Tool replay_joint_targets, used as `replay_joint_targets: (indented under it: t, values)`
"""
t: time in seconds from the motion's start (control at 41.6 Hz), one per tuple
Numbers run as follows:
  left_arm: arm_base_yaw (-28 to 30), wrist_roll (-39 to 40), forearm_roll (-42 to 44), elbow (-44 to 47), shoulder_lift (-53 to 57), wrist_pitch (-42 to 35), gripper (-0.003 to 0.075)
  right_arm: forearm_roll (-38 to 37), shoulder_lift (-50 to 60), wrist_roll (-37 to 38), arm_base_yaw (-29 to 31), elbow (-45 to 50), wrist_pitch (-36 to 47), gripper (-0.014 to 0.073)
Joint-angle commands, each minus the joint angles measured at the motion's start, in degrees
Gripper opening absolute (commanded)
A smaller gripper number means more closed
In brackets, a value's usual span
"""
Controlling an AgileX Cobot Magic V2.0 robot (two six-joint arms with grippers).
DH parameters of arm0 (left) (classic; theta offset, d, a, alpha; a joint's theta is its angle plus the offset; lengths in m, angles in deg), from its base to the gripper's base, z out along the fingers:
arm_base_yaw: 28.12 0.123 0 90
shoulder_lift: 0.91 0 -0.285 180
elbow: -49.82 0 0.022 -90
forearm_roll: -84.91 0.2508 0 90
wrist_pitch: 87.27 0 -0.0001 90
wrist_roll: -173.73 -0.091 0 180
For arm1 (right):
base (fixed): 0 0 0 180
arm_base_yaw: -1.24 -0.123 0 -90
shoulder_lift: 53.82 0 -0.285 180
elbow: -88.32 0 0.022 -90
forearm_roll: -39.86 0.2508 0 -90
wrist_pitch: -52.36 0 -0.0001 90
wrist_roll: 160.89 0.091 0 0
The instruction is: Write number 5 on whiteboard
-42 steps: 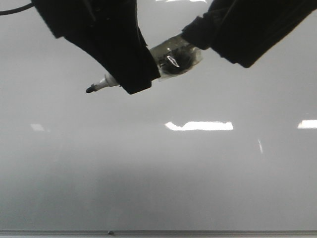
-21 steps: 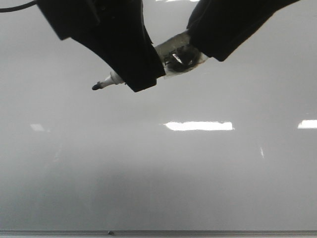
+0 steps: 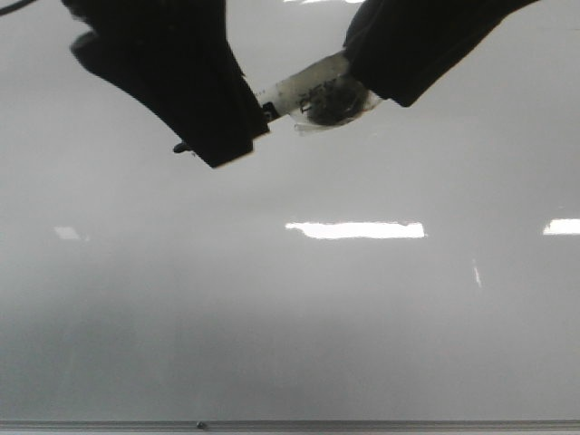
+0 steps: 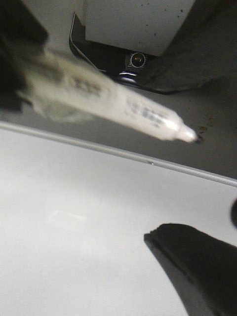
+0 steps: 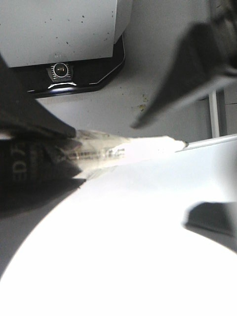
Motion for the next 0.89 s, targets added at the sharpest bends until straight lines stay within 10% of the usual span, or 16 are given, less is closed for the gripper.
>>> replay_joint_targets:
  t: [0.0,0.264,0.433,0.625,0.865]
  values:
    - [3.24,2.99,-0.59,-1.06,5.84,-1.10,0.0554,1.78,3.13,0.65,1.45,-2.13,1.76,-0.0069]
    - [11.30,9.23,-0.88,8.78,20.40,-5.98,0.0554,-5.43,7.67,15.00,3.03,-6.26,-4.66,-0.0069]
    - [18.34,14.52,-0.88,15.53,29.19,-10.68,0.0554,-15.09,12.16,37.33,3.03,-6.28,-5.08,-0.0069]
    - [23.76,14.76,-0.88,17.91,32.86,-12.32,0.0554,-16.28,18.21,50.28,3.03,15.44,30.45,-0.0069]
    - [23.84,14.76,-0.88,17.91,32.14,-12.85,0.0554,-16.33,15.81,50.28,4.76,20.26,39.54,-0.0069]
